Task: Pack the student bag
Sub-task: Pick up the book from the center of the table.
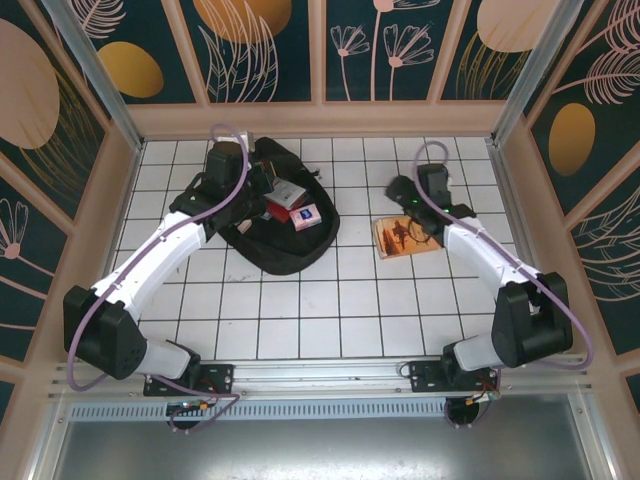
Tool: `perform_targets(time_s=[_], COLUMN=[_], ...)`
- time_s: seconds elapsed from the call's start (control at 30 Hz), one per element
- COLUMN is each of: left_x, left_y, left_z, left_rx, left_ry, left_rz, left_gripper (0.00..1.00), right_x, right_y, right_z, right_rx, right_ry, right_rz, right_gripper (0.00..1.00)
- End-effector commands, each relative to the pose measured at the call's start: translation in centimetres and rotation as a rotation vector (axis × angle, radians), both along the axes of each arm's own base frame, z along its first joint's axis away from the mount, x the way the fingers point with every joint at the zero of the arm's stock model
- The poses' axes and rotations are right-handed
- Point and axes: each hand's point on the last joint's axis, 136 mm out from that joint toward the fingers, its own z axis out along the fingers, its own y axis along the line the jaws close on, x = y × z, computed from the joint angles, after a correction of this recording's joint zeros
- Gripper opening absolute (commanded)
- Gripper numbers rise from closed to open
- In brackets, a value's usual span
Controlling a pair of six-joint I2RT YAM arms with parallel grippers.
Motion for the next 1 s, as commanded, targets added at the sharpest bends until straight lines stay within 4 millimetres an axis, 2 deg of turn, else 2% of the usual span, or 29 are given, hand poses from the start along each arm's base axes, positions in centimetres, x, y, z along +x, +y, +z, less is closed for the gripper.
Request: perform_targets(time_s=[0.0,0.07,0.17,0.33,0.43,0.53,0.7,0.83,0.97], left_x=[0.9,0.9,0.9,0.9,0.9,0.9,0.9,0.7,0.4], left_y=[-1.4,-1.7,-2.0,-2.5,-3.0,-3.4,-3.9,-4.9,-6.3], left_z=[2.0,1.4,1.1,0.5,-0.1,-0.8,-1.7,-3.3,-5.0], left_rx=[-0.083,-0.09,-0.098,-0.11,-0.124,-0.138,-0.151,-0.164,-0.178], left_ry=[-0.065,-0.047,-0.035,-0.017,0.005,0.029,0.057,0.103,0.154], left_rz=[-0.038,-0.049,-0.059,-0.074,-0.093,-0.106,-0.114,-0.133,-0.171], left_gripper=[0.0,0.0,0.0,0.0,0.0,0.0,0.0,0.0,0.0], right_x=[-2.0,-2.1,-1.8,-1.7,-2.0,-2.2,-3.3,-4.0,-3.9], right_y=[-5.5,-7.2,-8.2,-7.4,-5.9,-3.6,0.2,3.2,5.1], right_z=[-3.5,-5.4,-7.5,-10.7,-12.0,-12.2,-11.9,-11.4,-11.1], right_rx=[-0.094,-0.094,-0.115,-0.06,0.014,0.124,0.28,0.356,0.401], right_ry=[0.129,0.196,0.262,0.339,0.355,0.329,0.287,0.256,0.219], right_rz=[-0.188,-0.237,-0.251,-0.186,-0.123,-0.044,0.078,0.179,0.241], right_gripper=[0.88,0.88,0.89,0.89,0.89,0.88,0.87,0.86,0.85])
